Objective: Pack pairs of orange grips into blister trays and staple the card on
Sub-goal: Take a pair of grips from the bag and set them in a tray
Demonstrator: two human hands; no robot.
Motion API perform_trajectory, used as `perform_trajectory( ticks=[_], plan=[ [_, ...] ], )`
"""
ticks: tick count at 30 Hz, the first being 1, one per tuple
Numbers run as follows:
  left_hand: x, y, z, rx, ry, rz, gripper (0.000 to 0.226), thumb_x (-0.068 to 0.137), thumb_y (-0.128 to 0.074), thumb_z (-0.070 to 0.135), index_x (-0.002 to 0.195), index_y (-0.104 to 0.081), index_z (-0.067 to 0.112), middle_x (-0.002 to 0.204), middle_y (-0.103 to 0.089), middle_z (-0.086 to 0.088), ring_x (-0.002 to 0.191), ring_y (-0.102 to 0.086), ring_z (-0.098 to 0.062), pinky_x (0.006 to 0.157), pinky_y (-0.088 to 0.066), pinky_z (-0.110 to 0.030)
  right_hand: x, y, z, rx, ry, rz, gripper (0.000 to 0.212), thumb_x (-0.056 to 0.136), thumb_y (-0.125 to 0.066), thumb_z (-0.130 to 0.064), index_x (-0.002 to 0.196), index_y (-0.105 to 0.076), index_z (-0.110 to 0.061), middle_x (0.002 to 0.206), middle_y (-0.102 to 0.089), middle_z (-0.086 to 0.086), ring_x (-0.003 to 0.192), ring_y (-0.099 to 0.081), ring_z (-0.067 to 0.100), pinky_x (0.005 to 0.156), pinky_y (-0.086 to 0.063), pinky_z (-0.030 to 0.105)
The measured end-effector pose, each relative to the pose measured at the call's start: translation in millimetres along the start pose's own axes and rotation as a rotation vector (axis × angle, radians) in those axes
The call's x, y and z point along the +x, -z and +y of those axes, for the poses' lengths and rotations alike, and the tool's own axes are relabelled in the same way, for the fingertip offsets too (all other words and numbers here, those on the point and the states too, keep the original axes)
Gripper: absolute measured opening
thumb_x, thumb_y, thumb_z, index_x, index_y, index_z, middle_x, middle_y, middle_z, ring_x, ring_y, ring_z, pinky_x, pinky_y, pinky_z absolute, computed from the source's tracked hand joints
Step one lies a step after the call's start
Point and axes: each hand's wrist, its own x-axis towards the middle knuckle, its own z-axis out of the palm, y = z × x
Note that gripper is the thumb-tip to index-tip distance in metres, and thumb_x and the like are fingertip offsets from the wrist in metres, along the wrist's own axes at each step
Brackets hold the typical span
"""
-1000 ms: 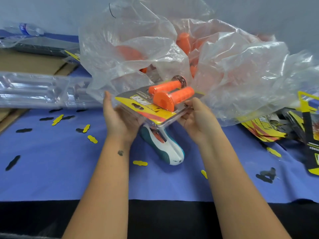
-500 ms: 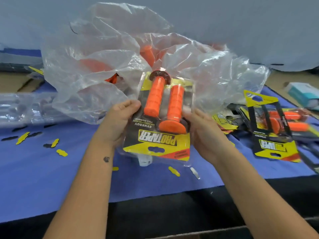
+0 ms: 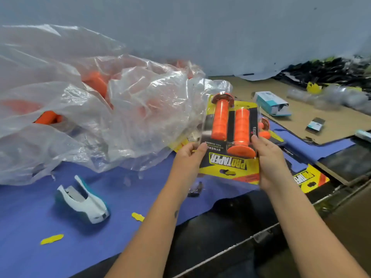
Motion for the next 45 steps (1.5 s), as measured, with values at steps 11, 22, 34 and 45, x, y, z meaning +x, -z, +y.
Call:
perform_trajectory(
  ticks=[11,22,34,45],
  plan=[
    [3.8,-25.3,-54.0,0.455,-0.067,0.000,0.019,0.094,-0.054,0.020,0.092,-0.060,0.038,0.098,-0.063,0.016,0.088,-0.057,0.005,0.073,-0.043,-0.011,82.5,3.8,-0.1,-0.030,0.003,0.189,0.025,0.099,-0.050,-0.020,0.120,-0.058,-0.008,0.103,-0.061,-0.002,0.099,-0.054,0.019,0.086,-0.048,0.022],
    [0.2,-23.8,-47.4,0.362,-0.071,0.022,0.024,0.093,-0.047,0.013,0.102,-0.064,0.028,0.102,-0.065,0.011,0.094,-0.059,-0.003,0.078,-0.049,-0.021,19.7,-47.6,54.3,-1.132,0.262,0.246,0.039,0.091,-0.057,-0.027,0.128,-0.059,-0.016,0.162,-0.010,0.015,0.149,-0.006,0.030,0.117,-0.012,0.046],
    [-25.6,99.2,31.9,0.274,-0.286,0.467,0.030,0.086,-0.049,0.002,0.083,-0.069,0.024,0.076,-0.071,0.010,0.072,-0.064,-0.003,0.066,-0.050,-0.018,-58.2,-201.7,61.2,-0.585,0.561,0.007,0.007,0.088,-0.057,-0.009,0.090,-0.064,-0.009,0.100,-0.051,0.001,0.100,-0.047,0.021,0.082,-0.030,0.023],
    [-86.3,262.2,34.0,0.322,-0.180,1.019,0.029,0.086,-0.046,0.001,0.076,-0.066,0.020,0.074,-0.069,0.004,0.071,-0.063,-0.013,0.061,-0.048,-0.021,-161.7,-308.3,116.1,-0.584,0.524,-0.746,0.013,0.095,-0.048,-0.018,0.098,-0.060,-0.016,0.094,-0.063,-0.003,0.091,-0.055,0.016,0.078,-0.047,0.037]
  ],
)
